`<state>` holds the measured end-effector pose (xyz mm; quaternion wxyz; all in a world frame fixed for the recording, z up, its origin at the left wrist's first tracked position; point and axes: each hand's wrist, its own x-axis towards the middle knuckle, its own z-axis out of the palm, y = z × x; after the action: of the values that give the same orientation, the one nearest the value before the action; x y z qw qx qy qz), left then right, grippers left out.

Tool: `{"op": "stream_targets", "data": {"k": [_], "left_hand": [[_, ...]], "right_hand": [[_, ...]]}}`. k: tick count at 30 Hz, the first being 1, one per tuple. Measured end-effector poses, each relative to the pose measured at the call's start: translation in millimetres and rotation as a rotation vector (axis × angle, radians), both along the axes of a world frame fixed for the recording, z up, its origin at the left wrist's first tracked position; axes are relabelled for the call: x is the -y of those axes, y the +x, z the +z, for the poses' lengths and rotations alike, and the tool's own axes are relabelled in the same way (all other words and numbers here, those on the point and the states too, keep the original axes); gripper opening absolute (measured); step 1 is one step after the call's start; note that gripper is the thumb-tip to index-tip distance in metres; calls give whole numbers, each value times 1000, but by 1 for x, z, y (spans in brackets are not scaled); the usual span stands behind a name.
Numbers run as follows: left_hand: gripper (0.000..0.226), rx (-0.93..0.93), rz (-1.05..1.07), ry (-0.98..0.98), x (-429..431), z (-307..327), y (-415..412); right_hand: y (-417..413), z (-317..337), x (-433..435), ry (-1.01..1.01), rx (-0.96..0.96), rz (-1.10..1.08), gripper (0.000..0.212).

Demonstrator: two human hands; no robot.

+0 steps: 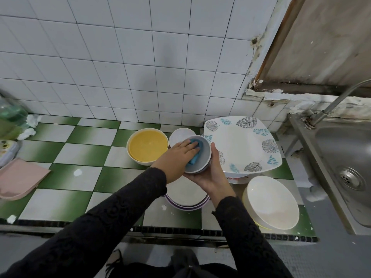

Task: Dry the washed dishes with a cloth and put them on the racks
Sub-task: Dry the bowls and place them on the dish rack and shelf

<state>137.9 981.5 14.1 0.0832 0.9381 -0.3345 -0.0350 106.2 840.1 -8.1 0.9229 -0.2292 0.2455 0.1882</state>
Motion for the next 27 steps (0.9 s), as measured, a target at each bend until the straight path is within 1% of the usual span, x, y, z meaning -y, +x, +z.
{"op": "stream_targets", "data": {"k": [5, 8, 10, 13, 16, 18, 20, 21, 23, 25, 27], "left_hand": [[51, -215, 142, -117, 4, 11, -11], [35, -331, 137, -190, 8, 19, -15], [27, -442, 130, -312, 13, 22, -19], [25, -585, 176, -491, 16, 29, -19], [29, -816, 271, -783, 8, 42, -14], [25, -857, 405, -989, 2, 52, -11], [19, -760, 529, -1155, -5, 56, -8], [20, -672, 543, -1202, -8, 55, -6], [25, -461, 494, -1249, -11, 49, -1], [33, -183, 448, -1207, -8, 41, -2], [47, 39, 417, -1044, -1, 31, -7]], "right_hand": [[3, -10, 5, -81, -27, -52, 64], [4, -10, 3, -89, -31, -110, 67], [3, -7, 2, -69, -34, -139, 71], [2, -7, 5, -38, -34, -114, 81], [2, -8, 8, 71, 0, 3, 84], [3, -4, 10, 89, 22, 53, 86], [5, 3, 9, 79, 34, 29, 85], [5, 5, 9, 64, 25, 5, 85], [4, 7, 8, 57, 4, -29, 86], [4, 7, 5, 65, -10, -34, 87], [3, 7, 0, 64, -5, -30, 81]]}}
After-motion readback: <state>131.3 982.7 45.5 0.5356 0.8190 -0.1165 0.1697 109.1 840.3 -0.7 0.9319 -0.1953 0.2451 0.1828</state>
